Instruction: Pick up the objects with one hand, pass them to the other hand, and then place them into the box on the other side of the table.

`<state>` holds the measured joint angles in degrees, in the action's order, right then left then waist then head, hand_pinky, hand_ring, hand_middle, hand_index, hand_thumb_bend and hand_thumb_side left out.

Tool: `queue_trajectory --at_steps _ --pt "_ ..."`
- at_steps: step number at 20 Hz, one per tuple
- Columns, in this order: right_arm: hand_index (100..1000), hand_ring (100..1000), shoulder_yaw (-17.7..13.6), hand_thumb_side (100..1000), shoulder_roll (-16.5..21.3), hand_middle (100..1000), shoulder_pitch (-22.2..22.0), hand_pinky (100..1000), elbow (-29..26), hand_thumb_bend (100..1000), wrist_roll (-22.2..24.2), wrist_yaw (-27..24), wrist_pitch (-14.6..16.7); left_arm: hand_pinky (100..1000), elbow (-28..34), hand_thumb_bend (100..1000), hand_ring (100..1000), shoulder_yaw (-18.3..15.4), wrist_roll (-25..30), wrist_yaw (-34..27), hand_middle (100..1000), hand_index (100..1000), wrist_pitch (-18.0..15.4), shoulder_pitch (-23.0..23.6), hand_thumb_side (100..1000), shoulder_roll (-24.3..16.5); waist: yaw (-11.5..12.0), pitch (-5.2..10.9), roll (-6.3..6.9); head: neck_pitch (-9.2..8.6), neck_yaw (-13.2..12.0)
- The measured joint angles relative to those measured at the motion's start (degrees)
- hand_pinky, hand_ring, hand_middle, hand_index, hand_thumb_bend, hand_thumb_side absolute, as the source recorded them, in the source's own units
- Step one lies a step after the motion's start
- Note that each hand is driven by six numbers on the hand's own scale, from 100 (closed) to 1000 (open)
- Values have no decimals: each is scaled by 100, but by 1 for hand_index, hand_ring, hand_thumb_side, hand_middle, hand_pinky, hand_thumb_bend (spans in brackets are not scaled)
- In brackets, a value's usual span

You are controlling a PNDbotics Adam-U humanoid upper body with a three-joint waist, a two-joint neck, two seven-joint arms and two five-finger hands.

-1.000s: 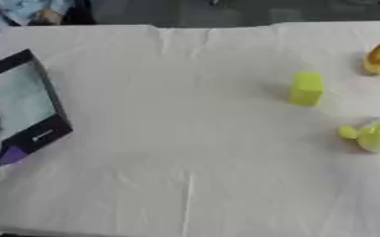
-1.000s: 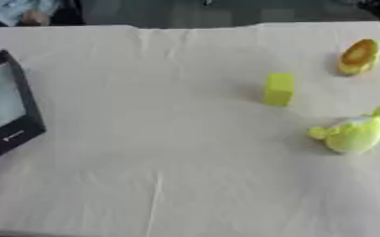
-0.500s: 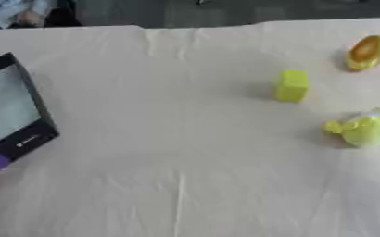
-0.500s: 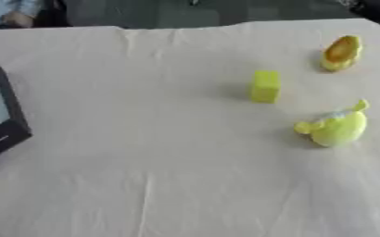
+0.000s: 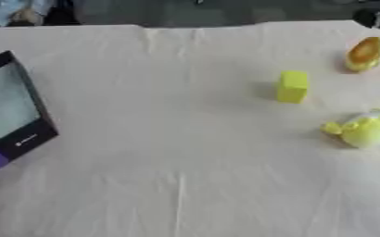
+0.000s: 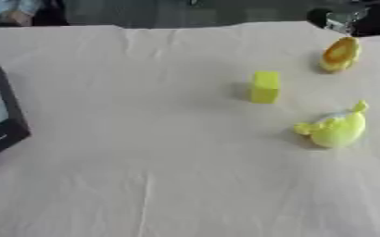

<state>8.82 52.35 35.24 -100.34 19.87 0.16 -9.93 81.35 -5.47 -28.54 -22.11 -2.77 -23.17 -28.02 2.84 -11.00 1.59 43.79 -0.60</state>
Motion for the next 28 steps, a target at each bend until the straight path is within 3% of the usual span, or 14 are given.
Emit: queue_trajectory --at_steps 8,20,28 --pt "920 952 -19 318 496 912 -296 940 -577 481 1024 250 233 831 1 890 852 0 -3 5 897 928 3 41 616 -27 -41 2 -39 0 128" --pt "860 950 -184 269 871 908 -810 945 -885 485 1775 450 494 831 1 888 850 -1 -5 7 896 928 4 73 613 -118 -105 7 -39 0 273" --pt "893 952 -106 248 897 915 -1057 951 -900 492 2283 864 738 831 1 889 848 -1 -6 7 897 929 4 84 612 -119 -106 7 -39 0 281"
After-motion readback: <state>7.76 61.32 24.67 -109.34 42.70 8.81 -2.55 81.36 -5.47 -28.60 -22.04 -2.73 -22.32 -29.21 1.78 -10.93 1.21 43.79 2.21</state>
